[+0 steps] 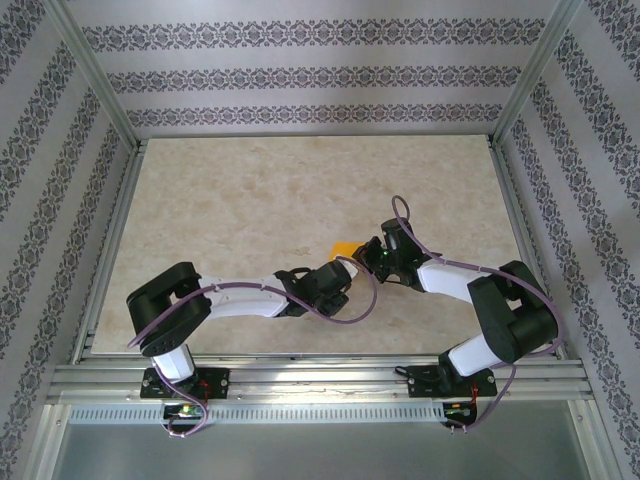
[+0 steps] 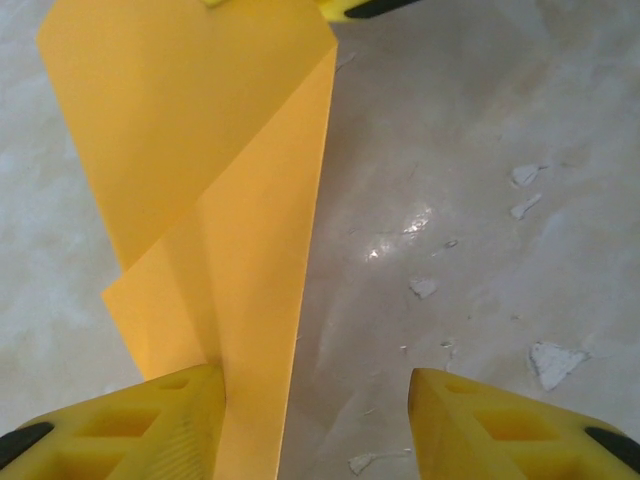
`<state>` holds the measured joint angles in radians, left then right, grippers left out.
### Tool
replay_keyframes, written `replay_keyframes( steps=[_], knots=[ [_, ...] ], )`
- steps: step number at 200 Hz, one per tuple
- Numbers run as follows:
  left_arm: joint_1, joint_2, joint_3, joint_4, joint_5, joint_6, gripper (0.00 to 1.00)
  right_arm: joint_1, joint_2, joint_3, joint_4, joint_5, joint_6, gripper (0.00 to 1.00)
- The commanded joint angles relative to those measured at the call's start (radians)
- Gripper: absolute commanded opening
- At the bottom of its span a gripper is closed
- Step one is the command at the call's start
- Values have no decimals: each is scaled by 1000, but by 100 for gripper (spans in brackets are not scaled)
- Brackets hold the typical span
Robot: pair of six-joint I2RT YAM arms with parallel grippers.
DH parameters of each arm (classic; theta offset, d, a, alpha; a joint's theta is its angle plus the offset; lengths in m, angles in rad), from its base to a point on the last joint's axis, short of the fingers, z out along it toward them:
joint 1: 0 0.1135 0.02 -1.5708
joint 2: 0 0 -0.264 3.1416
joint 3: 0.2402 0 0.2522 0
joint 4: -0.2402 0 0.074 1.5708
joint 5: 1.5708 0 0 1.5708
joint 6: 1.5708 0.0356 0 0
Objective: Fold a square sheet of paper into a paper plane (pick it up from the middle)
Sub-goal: Fold the wing for the fifth time at the center of the table.
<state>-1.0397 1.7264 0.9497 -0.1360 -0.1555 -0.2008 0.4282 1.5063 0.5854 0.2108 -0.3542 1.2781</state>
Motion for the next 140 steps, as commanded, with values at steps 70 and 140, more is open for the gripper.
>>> replay_keyframes(
  steps=[70,140],
  knots=[
    [-13,58,69,-97,-121,35,39,12,-28,-9,-16,23,7,0],
    [-12,30,63,-71,-122,31,32,14,-29,-10,-13,22,9,0]
  ],
)
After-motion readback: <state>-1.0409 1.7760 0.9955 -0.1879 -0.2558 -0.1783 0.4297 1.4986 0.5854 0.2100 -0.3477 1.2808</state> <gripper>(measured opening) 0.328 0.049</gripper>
